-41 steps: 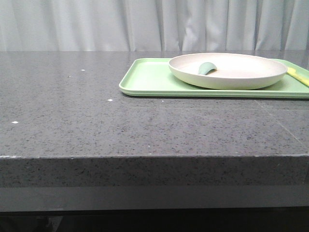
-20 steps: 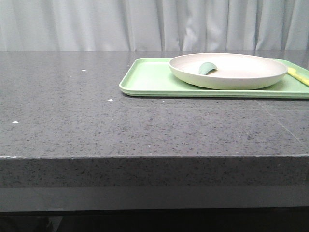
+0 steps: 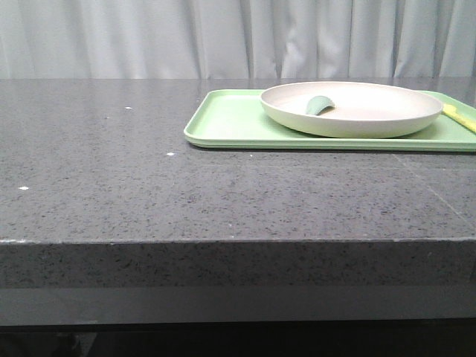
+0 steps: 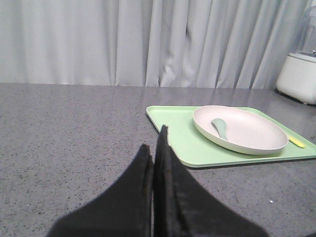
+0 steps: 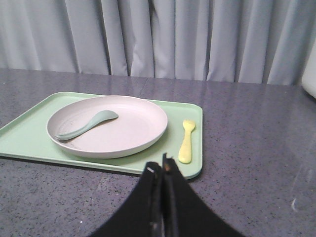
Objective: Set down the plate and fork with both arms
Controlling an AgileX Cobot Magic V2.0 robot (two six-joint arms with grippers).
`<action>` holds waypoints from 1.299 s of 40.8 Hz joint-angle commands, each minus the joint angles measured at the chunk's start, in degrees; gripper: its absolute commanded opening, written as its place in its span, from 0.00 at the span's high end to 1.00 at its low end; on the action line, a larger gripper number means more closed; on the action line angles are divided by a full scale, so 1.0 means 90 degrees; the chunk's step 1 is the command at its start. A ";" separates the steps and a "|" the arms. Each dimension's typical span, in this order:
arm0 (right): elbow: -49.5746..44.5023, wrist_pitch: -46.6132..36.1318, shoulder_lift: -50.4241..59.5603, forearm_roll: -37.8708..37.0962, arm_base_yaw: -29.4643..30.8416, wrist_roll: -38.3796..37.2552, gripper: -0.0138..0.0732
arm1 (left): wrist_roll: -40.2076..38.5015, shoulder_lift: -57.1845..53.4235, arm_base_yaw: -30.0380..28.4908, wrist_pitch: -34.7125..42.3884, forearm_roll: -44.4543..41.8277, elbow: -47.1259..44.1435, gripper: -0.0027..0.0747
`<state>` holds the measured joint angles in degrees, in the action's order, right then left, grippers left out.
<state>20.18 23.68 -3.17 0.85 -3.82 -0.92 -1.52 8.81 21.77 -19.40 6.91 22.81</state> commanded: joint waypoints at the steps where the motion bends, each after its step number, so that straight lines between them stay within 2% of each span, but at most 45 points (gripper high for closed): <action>1: 0.0144 -0.0547 -0.0068 -0.0052 0.0005 0.0059 0.92 | -0.0002 0.0070 -0.0009 0.0551 0.0027 0.0172 0.99; 21: 0.0144 -0.0542 -0.0068 -0.0052 0.0005 0.0059 0.92 | -0.0002 0.0070 -0.0009 0.0551 0.0012 0.0135 0.99; 27: 0.0144 -0.0542 -0.0068 -0.0052 0.0005 0.0059 0.92 | -0.0002 -0.0126 -0.0055 0.0626 -0.0597 -0.0114 0.99; 32: 0.0144 -0.0542 -0.0068 -0.0052 0.0005 0.0059 0.92 | -0.0002 -0.0528 -0.0447 0.0626 -0.0616 -0.0467 0.99; 38: 0.0144 -0.0542 -0.0068 -0.0052 0.0005 0.0059 0.92 | -0.0002 -0.1149 -0.1239 0.0638 -0.0586 -0.1118 0.99; 44: 0.0144 -0.0535 -0.0068 -0.0052 0.0005 0.0059 0.92 | -0.0002 -0.1140 -0.1845 0.0793 -0.0506 -0.1665 0.99; 53: 0.0144 -0.0521 -0.0068 -0.0052 0.0005 0.0059 0.92 | -0.0002 -0.1140 -0.2046 0.1506 -0.0474 -0.2486 0.99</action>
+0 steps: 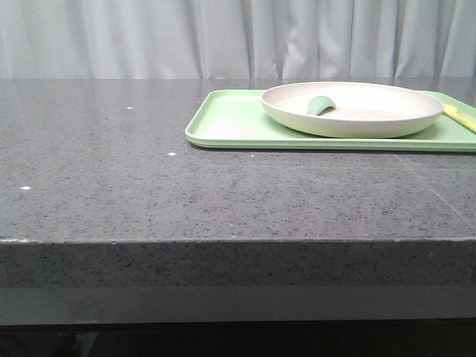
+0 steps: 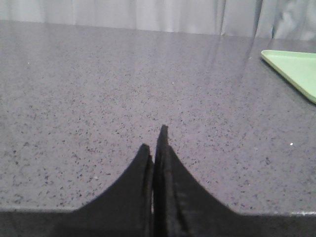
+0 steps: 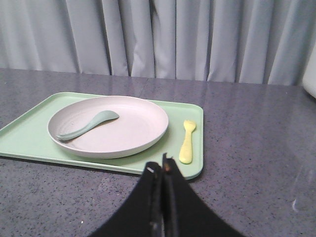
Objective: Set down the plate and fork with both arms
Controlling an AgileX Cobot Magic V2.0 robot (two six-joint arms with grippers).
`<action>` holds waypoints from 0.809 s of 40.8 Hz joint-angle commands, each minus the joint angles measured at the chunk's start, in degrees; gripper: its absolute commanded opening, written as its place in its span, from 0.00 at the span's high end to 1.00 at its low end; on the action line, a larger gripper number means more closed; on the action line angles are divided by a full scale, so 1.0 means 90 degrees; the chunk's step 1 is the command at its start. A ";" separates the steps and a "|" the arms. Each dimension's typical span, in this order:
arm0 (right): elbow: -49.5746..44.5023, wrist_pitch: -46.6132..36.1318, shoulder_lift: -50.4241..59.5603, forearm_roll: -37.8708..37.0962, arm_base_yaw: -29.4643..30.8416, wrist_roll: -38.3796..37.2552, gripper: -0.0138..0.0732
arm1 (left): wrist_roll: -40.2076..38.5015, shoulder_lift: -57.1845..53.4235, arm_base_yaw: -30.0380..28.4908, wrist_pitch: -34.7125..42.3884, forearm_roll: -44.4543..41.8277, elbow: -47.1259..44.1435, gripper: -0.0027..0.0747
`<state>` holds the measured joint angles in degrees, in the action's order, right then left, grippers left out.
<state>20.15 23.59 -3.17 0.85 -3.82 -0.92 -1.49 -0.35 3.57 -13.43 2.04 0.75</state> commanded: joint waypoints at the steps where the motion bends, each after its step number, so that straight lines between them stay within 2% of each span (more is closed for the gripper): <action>1: 0.0146 -0.0511 -0.0068 -0.0052 0.0005 0.0059 0.92 | -0.0005 -0.0122 -0.0023 0.0938 0.0066 -0.0109 0.99; 33: 0.0146 -0.0506 -0.0068 -0.0052 0.0005 0.0059 0.92 | -0.0005 -0.0122 -0.0023 0.0949 0.0066 -0.0140 0.99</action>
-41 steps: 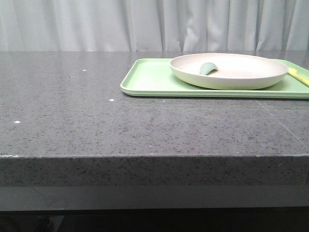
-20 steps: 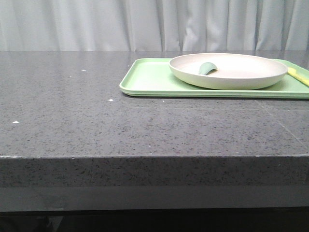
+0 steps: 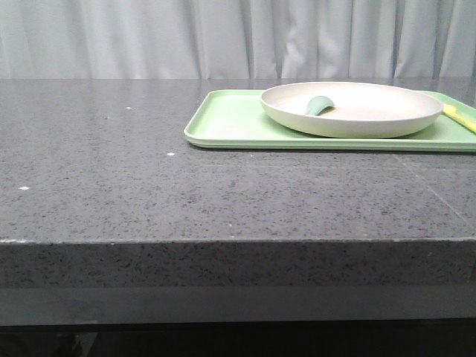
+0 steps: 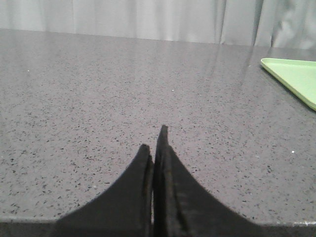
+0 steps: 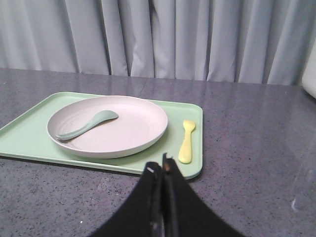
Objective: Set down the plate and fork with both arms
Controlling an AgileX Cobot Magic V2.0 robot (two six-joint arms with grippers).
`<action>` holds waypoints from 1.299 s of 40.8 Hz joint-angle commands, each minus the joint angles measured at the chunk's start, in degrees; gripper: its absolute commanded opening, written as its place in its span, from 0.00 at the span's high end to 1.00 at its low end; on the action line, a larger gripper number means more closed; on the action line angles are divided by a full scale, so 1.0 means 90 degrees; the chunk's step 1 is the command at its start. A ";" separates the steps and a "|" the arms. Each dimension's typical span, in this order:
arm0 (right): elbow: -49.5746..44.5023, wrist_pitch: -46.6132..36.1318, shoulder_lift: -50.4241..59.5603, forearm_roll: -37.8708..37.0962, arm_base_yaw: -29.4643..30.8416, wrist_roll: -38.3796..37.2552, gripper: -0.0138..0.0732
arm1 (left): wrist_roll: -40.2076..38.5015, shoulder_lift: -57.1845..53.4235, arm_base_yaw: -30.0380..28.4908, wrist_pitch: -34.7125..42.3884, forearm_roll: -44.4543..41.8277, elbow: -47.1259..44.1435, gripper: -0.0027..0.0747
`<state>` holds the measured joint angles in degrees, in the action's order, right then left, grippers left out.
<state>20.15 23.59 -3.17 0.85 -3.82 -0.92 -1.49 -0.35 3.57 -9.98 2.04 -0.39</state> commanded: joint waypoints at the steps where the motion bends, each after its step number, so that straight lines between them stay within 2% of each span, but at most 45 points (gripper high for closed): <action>1: 0.0146 -0.0506 -0.0068 -0.0052 0.0005 0.0059 0.92 | -0.0005 -0.0122 -0.0023 0.0566 0.0066 -0.0014 0.99; 21: -0.0026 -0.0636 -0.0061 -0.0052 0.0005 0.0059 0.92 | -0.0005 -0.0122 -0.0023 0.0566 0.0066 -0.0014 0.99; 30: -0.1243 -0.1551 0.0309 0.0100 0.0100 0.0059 0.92 | -0.0005 -0.0122 -0.0023 0.0566 0.0066 -0.0014 0.99; 40: -0.2412 -0.1784 0.0537 0.0251 0.0462 0.0059 0.92 | -0.0005 -0.0122 -0.0023 0.0566 0.0066 -0.0014 0.99; 45: -0.2388 -0.1311 0.0537 0.0251 0.0495 0.0059 0.92 | -0.0005 -0.0122 -0.0023 0.0566 0.0066 -0.0014 0.99; 53: -0.2388 -0.1166 0.0537 0.0251 0.0495 0.0059 0.92 | -0.0005 -0.0122 -0.0023 0.0566 0.0066 -0.0014 0.99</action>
